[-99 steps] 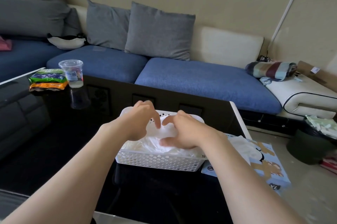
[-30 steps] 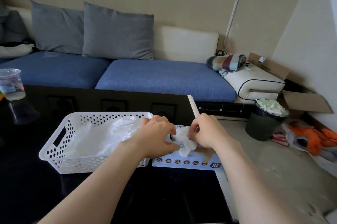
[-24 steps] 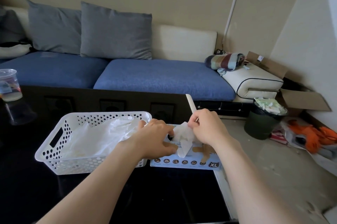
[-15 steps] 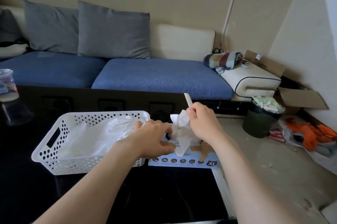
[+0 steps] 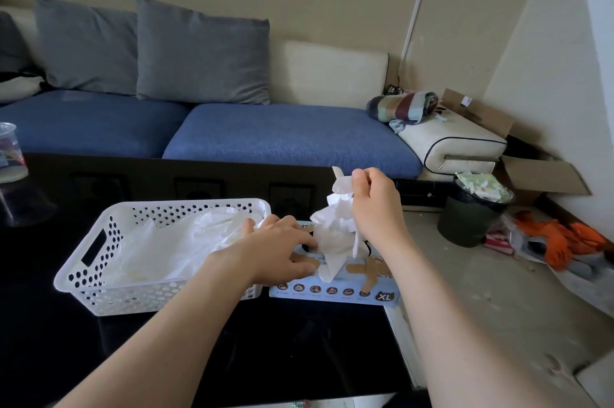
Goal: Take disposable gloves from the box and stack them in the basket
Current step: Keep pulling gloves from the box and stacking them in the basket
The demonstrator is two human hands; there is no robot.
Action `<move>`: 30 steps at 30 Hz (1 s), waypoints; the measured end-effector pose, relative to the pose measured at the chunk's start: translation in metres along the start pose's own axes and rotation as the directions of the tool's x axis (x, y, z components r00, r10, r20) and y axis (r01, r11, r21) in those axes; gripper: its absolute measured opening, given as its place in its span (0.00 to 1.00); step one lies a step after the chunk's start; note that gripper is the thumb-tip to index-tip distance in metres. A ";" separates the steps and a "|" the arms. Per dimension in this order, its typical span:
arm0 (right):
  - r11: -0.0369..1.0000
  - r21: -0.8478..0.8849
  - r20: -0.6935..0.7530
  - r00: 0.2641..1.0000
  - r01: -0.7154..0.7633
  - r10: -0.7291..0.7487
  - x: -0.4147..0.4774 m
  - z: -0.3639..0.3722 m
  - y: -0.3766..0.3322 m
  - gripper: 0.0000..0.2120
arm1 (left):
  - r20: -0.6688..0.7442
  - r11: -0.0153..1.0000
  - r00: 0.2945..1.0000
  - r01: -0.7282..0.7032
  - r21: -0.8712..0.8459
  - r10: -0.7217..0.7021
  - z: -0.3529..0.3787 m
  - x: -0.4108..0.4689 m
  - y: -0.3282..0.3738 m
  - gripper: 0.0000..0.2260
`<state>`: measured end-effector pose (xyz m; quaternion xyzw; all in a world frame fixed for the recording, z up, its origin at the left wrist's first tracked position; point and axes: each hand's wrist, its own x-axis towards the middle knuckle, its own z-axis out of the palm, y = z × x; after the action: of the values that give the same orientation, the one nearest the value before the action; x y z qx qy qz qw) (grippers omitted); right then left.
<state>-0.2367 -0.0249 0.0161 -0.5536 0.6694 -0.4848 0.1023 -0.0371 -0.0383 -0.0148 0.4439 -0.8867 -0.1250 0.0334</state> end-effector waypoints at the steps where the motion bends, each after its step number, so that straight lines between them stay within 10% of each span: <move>1: 1.000 0.026 -0.004 1.000 -0.016 0.016 0.000 0.000 0.000 0.17 | 0.004 1.000 1.000 0.001 0.006 -0.001 -0.001 0.000 0.001 0.20; 12: 0.873 0.424 -0.110 0.943 -0.243 0.316 0.006 -0.009 -0.011 0.15 | -0.045 0.992 0.998 -0.036 -0.123 0.031 -0.001 -0.001 0.007 0.15; 20: 0.602 0.695 0.127 0.891 -0.393 0.436 0.008 -0.015 -0.021 0.13 | -0.176 0.955 0.983 0.003 -0.298 -0.058 -0.008 0.003 0.012 0.21; 26: 0.536 0.680 0.314 0.859 -0.500 0.404 0.003 -0.011 -0.028 0.17 | -0.136 0.360 0.983 -0.082 -0.929 -0.126 -0.027 0.001 0.015 0.20; 30: 0.565 0.619 0.339 0.834 -0.546 0.435 -0.003 -0.009 -0.034 0.15 | -0.135 0.275 0.988 -0.111 -0.955 -0.072 -0.033 -0.008 0.015 0.13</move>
<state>-0.2196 -0.0151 0.0454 -0.2994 0.5546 -0.6086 0.4820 -0.0383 -0.0298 0.0212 0.3313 -0.6326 -0.5990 0.3623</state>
